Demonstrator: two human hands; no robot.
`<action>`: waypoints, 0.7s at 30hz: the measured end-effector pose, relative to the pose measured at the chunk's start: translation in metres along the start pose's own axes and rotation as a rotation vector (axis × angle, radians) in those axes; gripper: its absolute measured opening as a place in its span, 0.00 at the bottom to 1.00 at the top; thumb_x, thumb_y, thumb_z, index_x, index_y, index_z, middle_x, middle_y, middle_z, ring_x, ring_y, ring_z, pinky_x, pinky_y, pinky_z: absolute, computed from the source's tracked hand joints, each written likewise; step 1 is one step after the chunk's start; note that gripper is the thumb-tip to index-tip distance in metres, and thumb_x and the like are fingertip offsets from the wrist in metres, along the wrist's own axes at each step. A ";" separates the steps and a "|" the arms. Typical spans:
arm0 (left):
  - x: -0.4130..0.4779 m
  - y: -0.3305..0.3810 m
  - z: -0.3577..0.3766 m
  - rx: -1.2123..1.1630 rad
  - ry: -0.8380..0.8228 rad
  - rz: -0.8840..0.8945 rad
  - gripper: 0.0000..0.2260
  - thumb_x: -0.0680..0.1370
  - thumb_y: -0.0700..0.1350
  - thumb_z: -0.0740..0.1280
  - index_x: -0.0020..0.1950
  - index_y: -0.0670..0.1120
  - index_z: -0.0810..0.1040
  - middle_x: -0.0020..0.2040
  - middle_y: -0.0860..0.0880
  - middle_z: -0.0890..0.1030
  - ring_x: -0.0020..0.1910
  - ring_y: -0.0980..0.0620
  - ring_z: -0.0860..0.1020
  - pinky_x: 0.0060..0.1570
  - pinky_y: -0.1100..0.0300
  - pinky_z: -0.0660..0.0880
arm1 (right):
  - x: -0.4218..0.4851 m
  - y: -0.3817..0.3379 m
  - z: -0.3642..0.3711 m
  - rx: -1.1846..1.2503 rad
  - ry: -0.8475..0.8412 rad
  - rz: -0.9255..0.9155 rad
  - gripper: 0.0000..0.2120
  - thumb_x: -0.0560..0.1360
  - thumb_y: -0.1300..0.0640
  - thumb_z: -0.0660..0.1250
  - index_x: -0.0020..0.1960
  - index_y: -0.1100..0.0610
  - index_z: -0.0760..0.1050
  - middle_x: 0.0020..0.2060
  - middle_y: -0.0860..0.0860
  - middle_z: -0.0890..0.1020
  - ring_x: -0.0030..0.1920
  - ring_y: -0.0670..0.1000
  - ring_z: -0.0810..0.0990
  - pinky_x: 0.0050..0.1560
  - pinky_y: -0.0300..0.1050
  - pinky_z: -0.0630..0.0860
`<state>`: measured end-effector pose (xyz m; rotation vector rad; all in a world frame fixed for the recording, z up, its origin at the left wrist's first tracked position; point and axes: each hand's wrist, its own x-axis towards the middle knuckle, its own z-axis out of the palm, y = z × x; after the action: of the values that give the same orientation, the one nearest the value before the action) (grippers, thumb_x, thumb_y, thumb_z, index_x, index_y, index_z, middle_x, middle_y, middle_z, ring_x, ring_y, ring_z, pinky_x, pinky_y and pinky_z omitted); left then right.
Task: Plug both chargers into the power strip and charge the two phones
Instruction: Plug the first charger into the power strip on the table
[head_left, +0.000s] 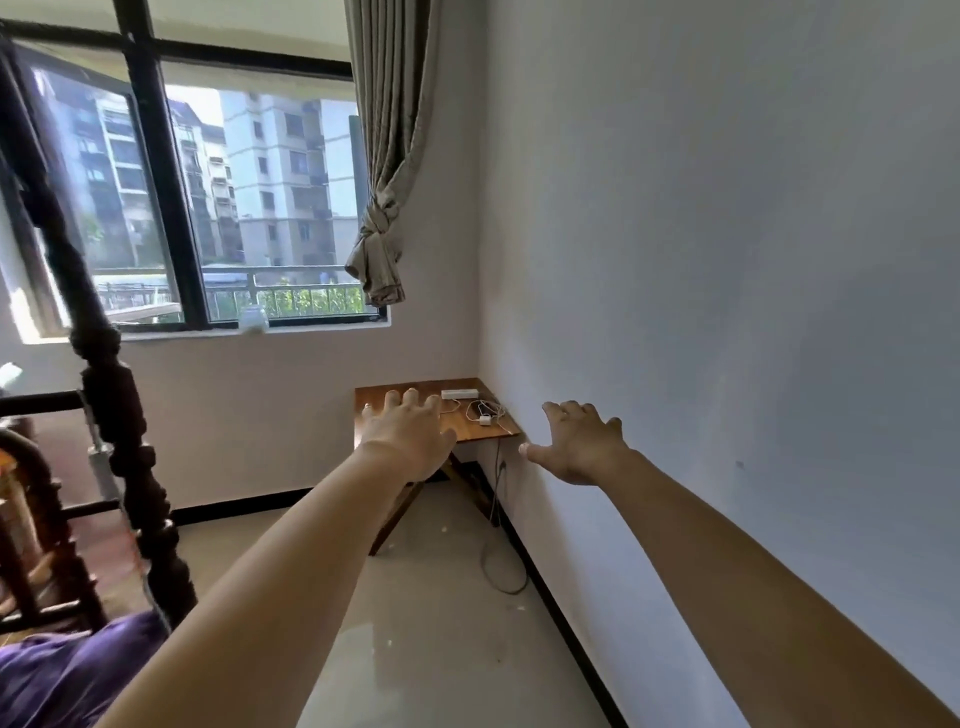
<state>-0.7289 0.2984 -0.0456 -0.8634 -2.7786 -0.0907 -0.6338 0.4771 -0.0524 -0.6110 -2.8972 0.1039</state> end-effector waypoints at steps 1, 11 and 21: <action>0.024 -0.002 0.007 -0.012 -0.003 -0.001 0.27 0.79 0.58 0.53 0.76 0.48 0.57 0.74 0.44 0.62 0.73 0.41 0.57 0.70 0.39 0.58 | 0.024 0.004 0.004 -0.001 0.001 -0.001 0.33 0.76 0.39 0.58 0.75 0.55 0.55 0.73 0.55 0.63 0.72 0.57 0.59 0.67 0.60 0.58; 0.249 -0.024 0.064 -0.074 -0.014 -0.043 0.25 0.80 0.56 0.53 0.75 0.48 0.58 0.74 0.43 0.62 0.73 0.42 0.57 0.71 0.40 0.54 | 0.252 0.029 0.039 0.005 -0.022 -0.011 0.33 0.76 0.40 0.59 0.74 0.55 0.56 0.72 0.55 0.64 0.71 0.57 0.61 0.66 0.60 0.60; 0.461 -0.066 0.161 -0.096 -0.056 -0.012 0.25 0.80 0.55 0.52 0.75 0.48 0.58 0.74 0.43 0.62 0.73 0.42 0.57 0.71 0.40 0.54 | 0.479 0.020 0.110 0.031 -0.049 -0.002 0.34 0.75 0.41 0.60 0.75 0.55 0.54 0.73 0.55 0.63 0.72 0.57 0.59 0.67 0.60 0.58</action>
<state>-1.1669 0.5186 -0.0927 -0.8843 -2.8519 -0.2062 -1.0772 0.6862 -0.0861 -0.6081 -2.9377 0.1663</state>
